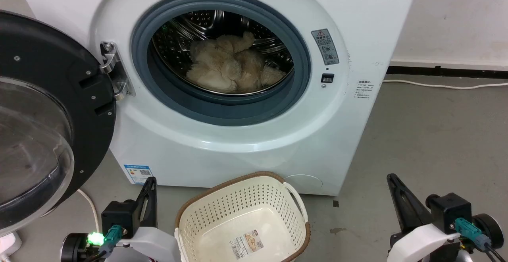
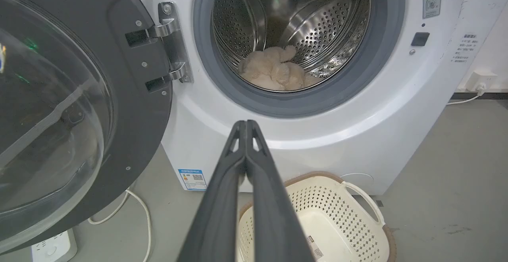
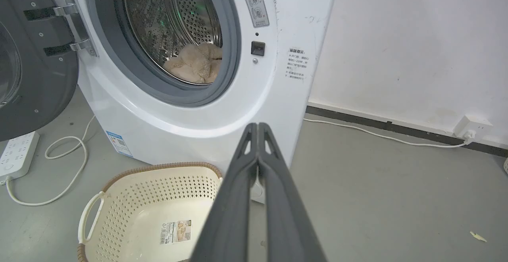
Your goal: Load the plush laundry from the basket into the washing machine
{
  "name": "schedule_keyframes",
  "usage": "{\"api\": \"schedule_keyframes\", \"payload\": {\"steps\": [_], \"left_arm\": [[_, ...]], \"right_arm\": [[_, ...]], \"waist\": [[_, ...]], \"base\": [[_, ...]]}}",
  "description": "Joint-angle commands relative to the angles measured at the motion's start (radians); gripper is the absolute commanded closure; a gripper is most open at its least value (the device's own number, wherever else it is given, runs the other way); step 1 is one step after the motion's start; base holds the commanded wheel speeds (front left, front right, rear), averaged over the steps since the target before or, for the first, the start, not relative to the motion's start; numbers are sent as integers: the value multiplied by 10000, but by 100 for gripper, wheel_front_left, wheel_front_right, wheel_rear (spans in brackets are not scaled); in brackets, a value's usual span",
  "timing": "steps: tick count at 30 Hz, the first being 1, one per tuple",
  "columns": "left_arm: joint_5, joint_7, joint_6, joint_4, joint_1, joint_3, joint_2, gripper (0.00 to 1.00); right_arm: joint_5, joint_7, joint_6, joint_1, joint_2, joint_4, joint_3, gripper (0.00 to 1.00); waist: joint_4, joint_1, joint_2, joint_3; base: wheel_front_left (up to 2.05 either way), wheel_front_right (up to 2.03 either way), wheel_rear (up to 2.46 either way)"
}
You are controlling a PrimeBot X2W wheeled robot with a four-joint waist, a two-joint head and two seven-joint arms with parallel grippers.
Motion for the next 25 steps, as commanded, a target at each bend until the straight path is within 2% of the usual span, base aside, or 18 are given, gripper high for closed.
{"api": "schedule_keyframes", "payload": {"steps": [1,25], "left_arm": [[26,3,-43,-49,-155,11,-5,100],[26,3,-43,-49,-155,11,-5,100]], "right_arm": [[-78,3,6,-114,-18,5,-5,100],[-78,3,6,-114,-18,5,-5,100]], "waist": [[0,0,0,-1],[0,0,0,-1]], "base": [[0,0,0],[0,0,0]]}}
